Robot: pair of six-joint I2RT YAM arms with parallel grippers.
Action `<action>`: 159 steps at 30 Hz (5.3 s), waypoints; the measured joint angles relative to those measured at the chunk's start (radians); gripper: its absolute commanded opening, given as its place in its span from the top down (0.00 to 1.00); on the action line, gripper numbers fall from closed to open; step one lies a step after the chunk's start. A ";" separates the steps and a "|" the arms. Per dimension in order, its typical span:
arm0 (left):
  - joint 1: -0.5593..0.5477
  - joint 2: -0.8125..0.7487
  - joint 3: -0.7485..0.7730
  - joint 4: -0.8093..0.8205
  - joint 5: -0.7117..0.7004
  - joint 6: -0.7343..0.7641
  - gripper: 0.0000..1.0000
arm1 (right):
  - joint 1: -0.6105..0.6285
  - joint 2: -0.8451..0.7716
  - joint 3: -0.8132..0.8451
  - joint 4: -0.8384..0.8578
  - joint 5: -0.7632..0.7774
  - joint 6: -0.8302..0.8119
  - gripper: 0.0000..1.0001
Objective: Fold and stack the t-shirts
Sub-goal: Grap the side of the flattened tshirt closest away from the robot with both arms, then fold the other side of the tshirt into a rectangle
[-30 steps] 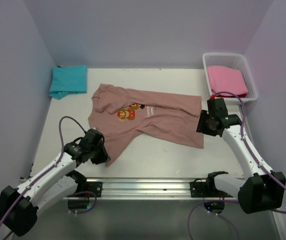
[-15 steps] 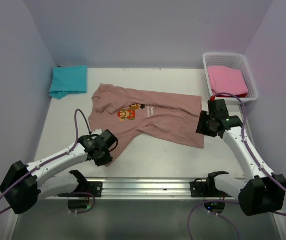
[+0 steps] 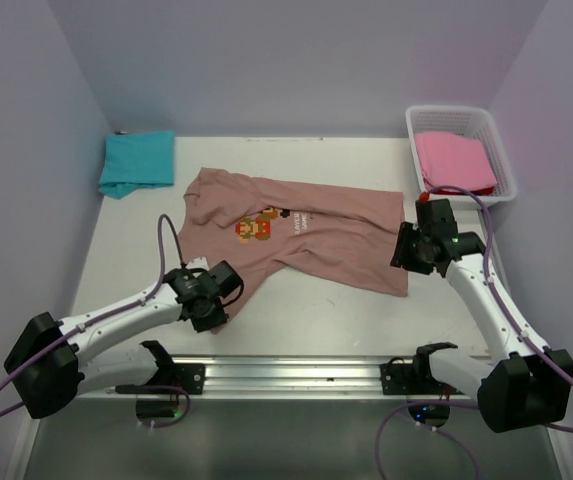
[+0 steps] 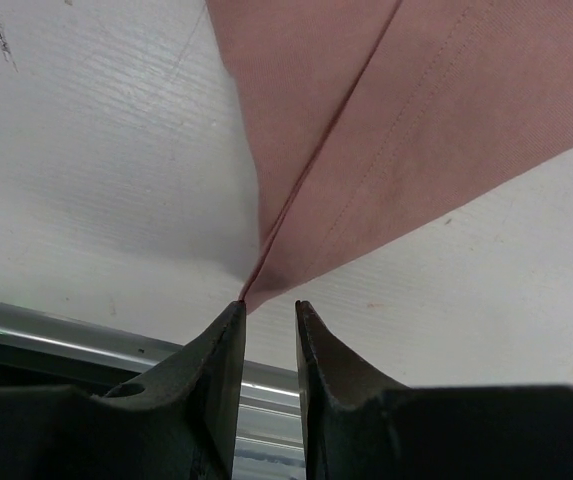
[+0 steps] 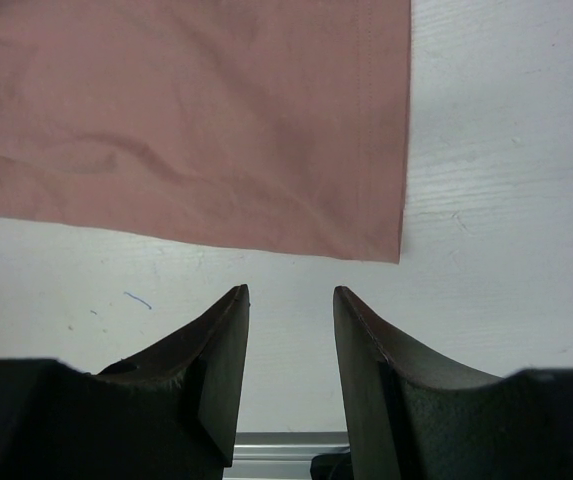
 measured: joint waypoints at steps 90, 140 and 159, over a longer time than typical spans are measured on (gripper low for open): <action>-0.008 0.018 0.848 -0.177 -0.427 0.384 1.00 | 0.024 0.213 -0.210 0.114 0.215 0.320 0.63; 0.481 0.194 0.390 0.447 -0.330 0.724 1.00 | 0.003 0.610 0.321 0.083 0.369 0.161 1.00; 0.565 0.538 0.534 0.655 -0.204 0.818 1.00 | -0.043 0.785 0.502 0.087 0.376 0.126 1.00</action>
